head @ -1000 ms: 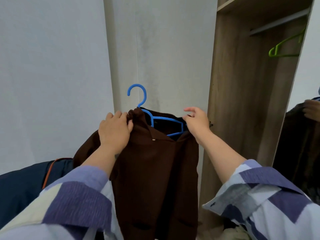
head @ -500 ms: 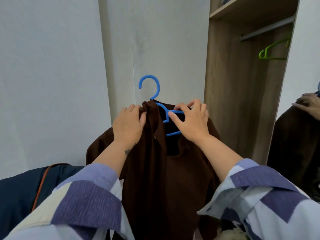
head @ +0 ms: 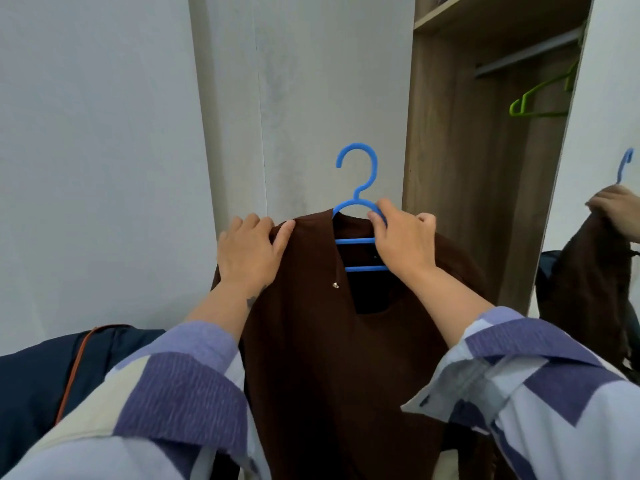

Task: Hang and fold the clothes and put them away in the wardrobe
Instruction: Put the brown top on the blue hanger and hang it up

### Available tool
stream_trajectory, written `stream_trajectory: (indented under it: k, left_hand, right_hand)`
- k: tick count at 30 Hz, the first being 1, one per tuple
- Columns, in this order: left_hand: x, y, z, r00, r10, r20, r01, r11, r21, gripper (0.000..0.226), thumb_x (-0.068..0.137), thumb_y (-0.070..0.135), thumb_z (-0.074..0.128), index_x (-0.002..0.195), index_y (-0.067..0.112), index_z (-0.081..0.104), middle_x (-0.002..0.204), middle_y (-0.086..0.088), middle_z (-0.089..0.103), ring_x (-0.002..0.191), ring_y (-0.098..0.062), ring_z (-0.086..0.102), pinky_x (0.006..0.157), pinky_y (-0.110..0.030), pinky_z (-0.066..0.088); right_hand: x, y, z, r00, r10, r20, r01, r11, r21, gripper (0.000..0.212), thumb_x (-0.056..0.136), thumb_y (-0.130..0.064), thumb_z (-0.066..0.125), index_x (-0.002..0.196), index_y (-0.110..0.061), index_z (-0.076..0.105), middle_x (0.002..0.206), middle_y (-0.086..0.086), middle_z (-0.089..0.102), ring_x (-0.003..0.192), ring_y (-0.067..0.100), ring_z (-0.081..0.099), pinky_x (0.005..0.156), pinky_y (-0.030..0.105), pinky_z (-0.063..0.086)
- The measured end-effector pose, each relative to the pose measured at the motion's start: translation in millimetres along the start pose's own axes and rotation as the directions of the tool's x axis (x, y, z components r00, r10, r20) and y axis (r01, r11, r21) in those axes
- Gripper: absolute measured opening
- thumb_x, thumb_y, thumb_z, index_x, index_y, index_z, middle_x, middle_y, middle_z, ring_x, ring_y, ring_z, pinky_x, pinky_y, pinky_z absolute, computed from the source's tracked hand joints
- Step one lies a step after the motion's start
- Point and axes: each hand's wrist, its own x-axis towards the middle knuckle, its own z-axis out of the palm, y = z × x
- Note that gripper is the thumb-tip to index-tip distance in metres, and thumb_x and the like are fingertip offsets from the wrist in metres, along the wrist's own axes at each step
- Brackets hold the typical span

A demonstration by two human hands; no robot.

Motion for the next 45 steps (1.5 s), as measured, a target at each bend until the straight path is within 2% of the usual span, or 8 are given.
stream_trajectory:
  k: [6, 10, 20, 23, 29, 37, 41, 45]
  left_hand:
    - [4, -11, 3, 0.999, -0.030, 0.032, 0.029, 0.999, 0.040, 0.056, 0.096, 0.055, 0.027, 0.091, 0.013, 0.063, 0.101, -0.007, 0.059, 0.103, -0.030, 0.048, 0.085, -0.041, 0.035]
    - [3, -38, 5, 0.993, -0.099, 0.060, 0.092, 0.989, 0.113, 0.057, 0.096, 0.055, 0.022, 0.097, 0.012, 0.061, 0.108, -0.010, 0.057, 0.107, -0.033, 0.045, 0.088, -0.044, 0.033]
    - [4, 3, 38, 0.964, 0.175, 0.201, -0.175, 0.984, -0.020, 0.037, 0.098, 0.050, 0.028, 0.097, 0.020, 0.049, 0.102, 0.000, 0.057, 0.103, -0.024, 0.048, 0.086, -0.040, 0.024]
    - [4, 27, 57, 0.961, 0.177, 0.215, -0.145, 0.977, -0.157, 0.029, 0.100, 0.044, 0.030, 0.091, 0.020, 0.043, 0.095, -0.001, 0.061, 0.091, -0.026, 0.055, 0.085, -0.036, 0.024]
    - [20, 50, 94, 0.979, 0.113, 0.171, -0.066, 0.964, -0.256, 0.027, 0.101, 0.038, 0.035, 0.098, 0.014, 0.048, 0.103, -0.006, 0.059, 0.102, -0.027, 0.050, 0.085, -0.038, 0.028]
    - [70, 110, 145, 0.972, 0.176, 0.158, -0.118, 0.941, -0.319, 0.028, 0.101, 0.038, 0.034, 0.103, 0.014, 0.049, 0.109, -0.005, 0.057, 0.107, -0.025, 0.047, 0.092, -0.037, 0.029]
    - [95, 133, 172, 0.963, 0.218, 0.156, -0.151, 0.922, -0.355, 0.028, 0.100, 0.038, 0.034, 0.101, 0.014, 0.048, 0.109, -0.007, 0.057, 0.106, -0.028, 0.047, 0.090, -0.039, 0.031]
    - [115, 153, 205, 0.953, 0.277, 0.125, -0.203, 0.887, -0.415, 0.027, 0.100, 0.036, 0.035, 0.098, 0.012, 0.047, 0.105, -0.011, 0.058, 0.101, -0.032, 0.048, 0.080, -0.038, 0.033]
  right_hand:
    - [8, 7, -12, 0.998, -0.040, 0.056, 0.045, 0.994, -0.095, 0.020, 0.101, -0.034, 0.034, 0.093, -0.018, 0.045, 0.068, -0.004, 0.050, 0.059, 0.022, 0.048, 0.064, 0.033, 0.031]
    - [7, 20, -18, 0.991, 0.069, 0.112, -0.060, 0.995, -0.085, 0.023, 0.101, -0.036, 0.032, 0.105, -0.018, 0.046, 0.075, 0.003, 0.057, 0.064, 0.023, 0.053, 0.057, 0.031, 0.035]
    - [4, 7, 8, 0.984, 0.045, 0.171, -0.039, 0.998, -0.042, 0.028, 0.100, -0.043, 0.035, 0.109, -0.023, 0.052, 0.081, 0.002, 0.063, 0.072, 0.024, 0.060, 0.063, 0.037, 0.051]
    - [-1, 12, 15, 0.989, 0.038, 0.145, -0.031, 0.998, -0.047, 0.028, 0.098, -0.046, 0.036, 0.107, -0.025, 0.054, 0.077, -0.001, 0.063, 0.069, 0.021, 0.061, 0.063, 0.038, 0.054]
    - [-8, 81, 7, 0.942, 0.122, 0.311, -0.115, 0.993, -0.040, 0.028, 0.097, -0.047, 0.039, 0.107, -0.027, 0.056, 0.091, 0.000, 0.068, 0.085, 0.025, 0.063, 0.070, 0.040, 0.051]
    - [26, 141, -5, 0.908, 0.193, 0.372, -0.207, 0.978, -0.001, 0.025, 0.097, -0.037, 0.045, 0.100, -0.022, 0.064, 0.099, -0.001, 0.068, 0.096, 0.020, 0.060, 0.080, 0.035, 0.046]
    - [52, 150, -23, 0.830, 0.253, 0.497, -0.323, 0.944, 0.060, 0.021, 0.096, -0.022, 0.049, 0.101, -0.016, 0.069, 0.104, 0.002, 0.068, 0.098, 0.016, 0.059, 0.081, 0.028, 0.040]
    - [67, 165, -48, 0.647, 0.326, 0.689, -0.529, 0.843, 0.097, 0.020, 0.094, -0.011, 0.053, 0.101, -0.010, 0.071, 0.102, 0.008, 0.072, 0.092, 0.019, 0.066, 0.083, 0.027, 0.050]
